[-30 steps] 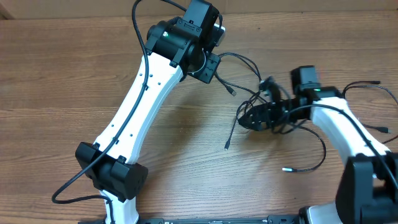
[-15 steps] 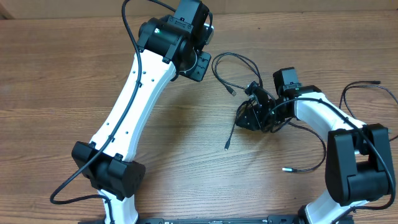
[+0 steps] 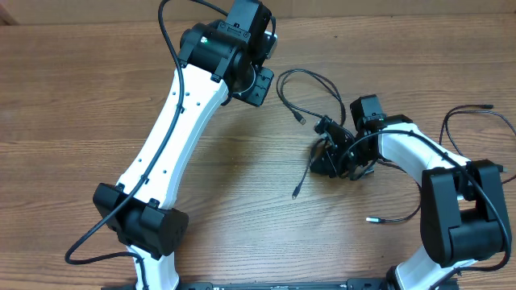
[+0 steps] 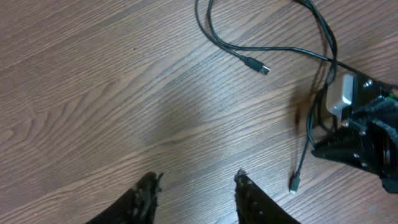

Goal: Untangle cables

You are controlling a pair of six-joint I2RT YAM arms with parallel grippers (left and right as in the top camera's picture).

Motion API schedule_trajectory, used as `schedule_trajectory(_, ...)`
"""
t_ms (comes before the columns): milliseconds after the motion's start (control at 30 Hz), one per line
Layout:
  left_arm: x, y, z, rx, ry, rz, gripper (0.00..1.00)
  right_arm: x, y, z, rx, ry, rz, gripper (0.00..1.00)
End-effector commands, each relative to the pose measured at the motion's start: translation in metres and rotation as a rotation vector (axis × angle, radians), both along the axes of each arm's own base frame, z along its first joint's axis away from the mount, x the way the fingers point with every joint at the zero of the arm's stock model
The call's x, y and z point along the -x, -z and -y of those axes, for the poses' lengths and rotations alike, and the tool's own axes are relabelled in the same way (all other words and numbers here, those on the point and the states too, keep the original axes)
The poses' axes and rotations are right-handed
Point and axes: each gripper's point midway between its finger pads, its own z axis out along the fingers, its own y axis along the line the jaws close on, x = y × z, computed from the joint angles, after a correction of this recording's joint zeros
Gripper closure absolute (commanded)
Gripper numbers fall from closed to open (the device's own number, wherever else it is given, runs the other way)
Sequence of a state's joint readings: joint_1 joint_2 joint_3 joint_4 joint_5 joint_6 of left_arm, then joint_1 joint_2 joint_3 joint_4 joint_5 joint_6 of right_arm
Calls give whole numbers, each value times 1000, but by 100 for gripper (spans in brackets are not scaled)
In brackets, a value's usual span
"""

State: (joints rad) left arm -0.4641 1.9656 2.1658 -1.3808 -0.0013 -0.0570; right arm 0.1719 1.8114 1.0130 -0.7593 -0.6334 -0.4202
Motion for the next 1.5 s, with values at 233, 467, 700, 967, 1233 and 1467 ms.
schedule_trajectory(233, 14, 5, 23, 66, 234, -44, 96, 8, -59, -15, -147, -52, -31, 96)
schedule_trajectory(467, 23, -1, 39, 163, 317, -68, 96, -17, -158, -21, -261, -53, 210, 96)
schedule_trajectory(700, 41, -29, 60, 461, 381, -142, 96, -51, -219, -7, -302, 109, 356, 96)
schedule_trajectory(967, 50, -69, 62, 694, 570, -76, 96, -86, -283, 5, -613, 329, 262, 96)
schedule_trajectory(1233, 69, -103, 77, 893, 785, 8, 95, -107, -358, 6, -843, 388, 272, 96)
schedule_trajectory(1467, 72, -122, 76, 972, 923, 141, 67, -97, -394, 2, -940, 326, 264, 96)
